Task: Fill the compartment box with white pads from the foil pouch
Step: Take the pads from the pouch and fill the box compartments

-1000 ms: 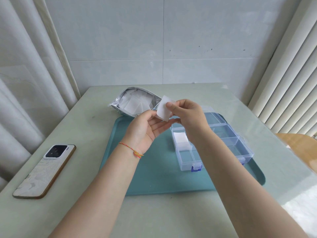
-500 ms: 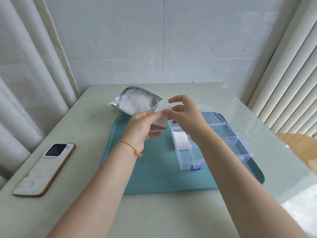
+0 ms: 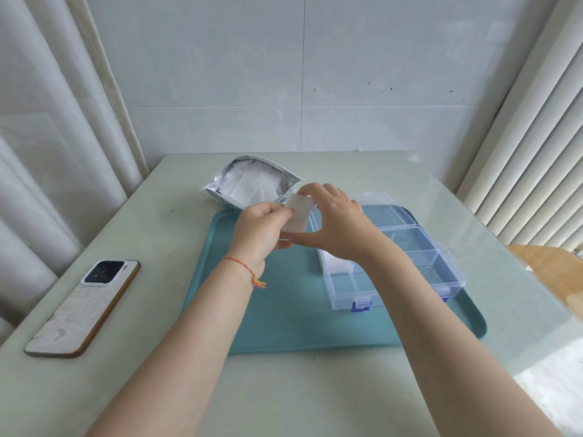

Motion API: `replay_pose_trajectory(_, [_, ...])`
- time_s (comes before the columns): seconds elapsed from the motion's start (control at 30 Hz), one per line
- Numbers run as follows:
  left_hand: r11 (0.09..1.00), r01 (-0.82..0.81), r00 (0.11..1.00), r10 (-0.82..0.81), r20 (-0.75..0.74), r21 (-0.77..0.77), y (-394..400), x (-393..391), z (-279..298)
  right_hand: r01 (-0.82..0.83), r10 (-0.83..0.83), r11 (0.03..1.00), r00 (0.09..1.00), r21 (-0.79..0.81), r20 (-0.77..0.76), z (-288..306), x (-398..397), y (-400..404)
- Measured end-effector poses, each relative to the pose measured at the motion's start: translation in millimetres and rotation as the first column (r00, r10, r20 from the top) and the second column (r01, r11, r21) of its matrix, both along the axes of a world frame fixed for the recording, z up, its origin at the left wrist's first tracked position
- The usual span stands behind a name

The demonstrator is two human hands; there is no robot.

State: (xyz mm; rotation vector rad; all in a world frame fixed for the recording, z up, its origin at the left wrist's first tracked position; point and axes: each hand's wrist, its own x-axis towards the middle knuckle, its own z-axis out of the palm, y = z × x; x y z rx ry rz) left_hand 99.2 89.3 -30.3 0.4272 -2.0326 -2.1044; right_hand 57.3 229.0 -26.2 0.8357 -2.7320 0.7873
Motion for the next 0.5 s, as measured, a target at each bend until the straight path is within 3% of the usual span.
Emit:
replay_pose_trajectory(0.13, [0.993, 0.024, 0.999, -0.021, -0.030, 0.116, -1, 1, 4, 0.055, 0.090, 0.923, 0.931, -0.381, 0.353, 19, 3, 10])
replay_pose_trajectory(0.2, [0.984, 0.053, 0.998, -0.047, -0.037, 0.171, 3, 0, 7, 0.134, 0.087, 0.869, 0.907, -0.476, 0.413, 22, 2, 16])
replay_pose_trajectory(0.37, [0.995, 0.045, 0.999, -0.046, 0.010, 0.087, 22, -7, 4, 0.218, 0.000, 0.853, 0.909, -0.475, 0.417, 17, -4, 33])
replay_pose_trajectory(0.5, [0.984, 0.041, 0.996, -0.027, 0.080, -0.175, 27, -14, -6, 0.255, -0.042, 0.899, 0.859, -0.356, 0.510, 9, -8, 55])
